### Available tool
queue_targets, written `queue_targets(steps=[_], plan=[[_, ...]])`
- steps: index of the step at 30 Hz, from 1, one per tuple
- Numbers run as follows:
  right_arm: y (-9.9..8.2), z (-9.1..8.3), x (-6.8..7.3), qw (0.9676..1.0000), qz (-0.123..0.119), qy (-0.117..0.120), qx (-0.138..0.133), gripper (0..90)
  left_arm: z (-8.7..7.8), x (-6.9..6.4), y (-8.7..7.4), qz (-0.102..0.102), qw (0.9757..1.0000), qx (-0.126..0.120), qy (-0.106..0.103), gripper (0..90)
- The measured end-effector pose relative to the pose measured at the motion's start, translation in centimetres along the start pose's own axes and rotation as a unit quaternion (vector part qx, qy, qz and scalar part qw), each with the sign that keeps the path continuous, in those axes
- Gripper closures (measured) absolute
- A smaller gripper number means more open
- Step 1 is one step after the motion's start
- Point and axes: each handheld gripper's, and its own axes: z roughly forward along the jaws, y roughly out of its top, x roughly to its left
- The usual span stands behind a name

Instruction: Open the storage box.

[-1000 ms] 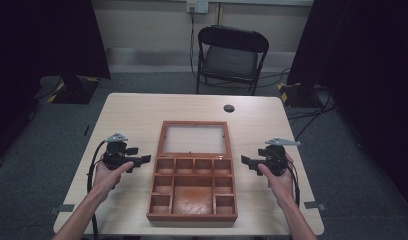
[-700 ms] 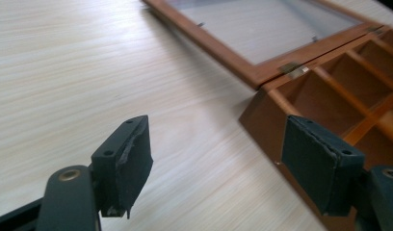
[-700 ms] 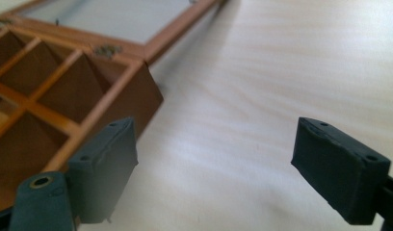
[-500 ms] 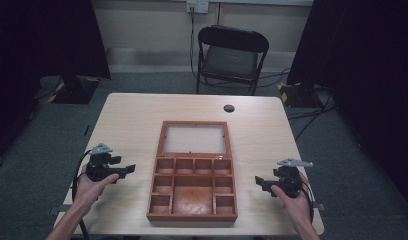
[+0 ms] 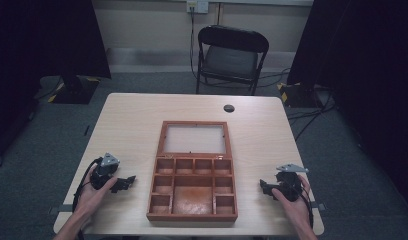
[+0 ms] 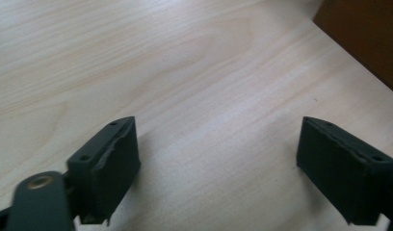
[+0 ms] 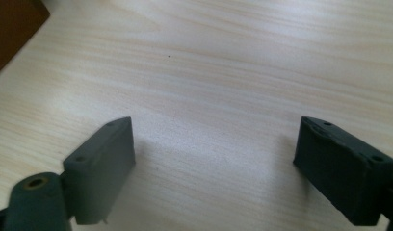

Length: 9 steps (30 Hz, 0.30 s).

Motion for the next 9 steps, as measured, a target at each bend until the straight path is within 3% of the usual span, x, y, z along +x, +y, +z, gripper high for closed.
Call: queue_targets(steps=[3,9], plan=[[-0.3,0.21,0.01,0.9999,-0.001,0.003,-0.014,6.3,0.24,0.02,-0.29,-0.01,0.9998,-0.011,0.01,4.6],[-0.3,0.22,0.01,0.9999,-0.002,0.004,-0.014,6.1,0.38,0.01,-0.24,-0.017,0.9997,-0.011,0.013,1.9]])
